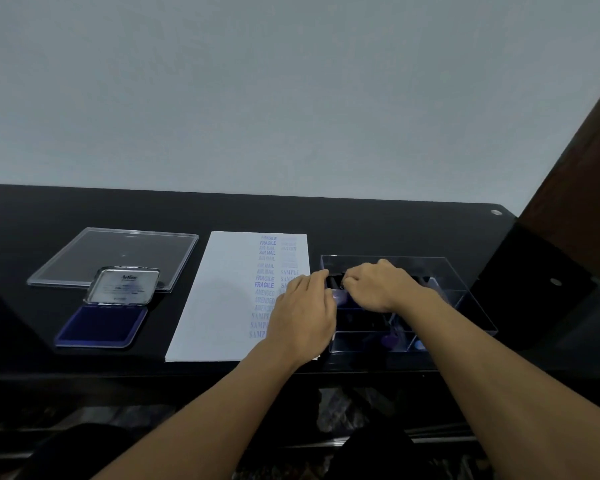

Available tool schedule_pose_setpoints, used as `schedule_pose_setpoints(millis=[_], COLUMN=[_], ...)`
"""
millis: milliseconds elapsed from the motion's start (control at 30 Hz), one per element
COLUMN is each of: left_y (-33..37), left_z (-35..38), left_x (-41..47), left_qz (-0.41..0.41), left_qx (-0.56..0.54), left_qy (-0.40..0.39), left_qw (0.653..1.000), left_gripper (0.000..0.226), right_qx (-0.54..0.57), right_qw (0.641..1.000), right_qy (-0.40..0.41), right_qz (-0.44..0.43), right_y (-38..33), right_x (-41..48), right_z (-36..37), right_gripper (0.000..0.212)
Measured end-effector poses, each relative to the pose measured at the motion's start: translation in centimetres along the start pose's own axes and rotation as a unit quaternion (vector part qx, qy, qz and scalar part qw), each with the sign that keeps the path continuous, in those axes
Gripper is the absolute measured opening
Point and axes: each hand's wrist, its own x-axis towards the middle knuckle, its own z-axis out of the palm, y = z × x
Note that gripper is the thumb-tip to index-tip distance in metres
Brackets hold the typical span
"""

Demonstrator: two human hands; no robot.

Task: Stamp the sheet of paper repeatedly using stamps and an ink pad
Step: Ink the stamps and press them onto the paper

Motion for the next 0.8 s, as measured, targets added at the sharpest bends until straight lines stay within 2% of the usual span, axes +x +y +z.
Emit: schedule_pose_setpoints(millis=[167, 367, 567, 800], left_y=[-0.2, -0.4, -1.1, -5.7], left_z=[0.0, -1.6, -4.1, -9.0], left_x=[0.1, 0.3, -0.5, -2.3], left_qz=[0.001, 0.007, 0.005, -0.020], left_qx=[-0.004, -0.013, -0.017, -0.003], left_qy=[-0.001, -0.036, -0.017, 0.028], left_qw=[1.000, 0.999, 1.000, 0.999], left_gripper=[0.043, 0.046, 0.048, 0.046], right_qx=[0.006, 0.091, 0.108, 0.145], right_qw=[1.000, 0.990, 0.983, 0.975], right_qy=[0.009, 0.101, 0.142, 0.163], right_qz=[0.007, -0.025, -0.039, -0.049], right_y=[-0.3, 0.7, 0.1, -4.2], right_x=[0.6, 0.3, -1.0, -2.8], right_z=[0.0, -0.3, -1.5, -3.6], right_gripper=[0.025, 0.007, 0.009, 0.013])
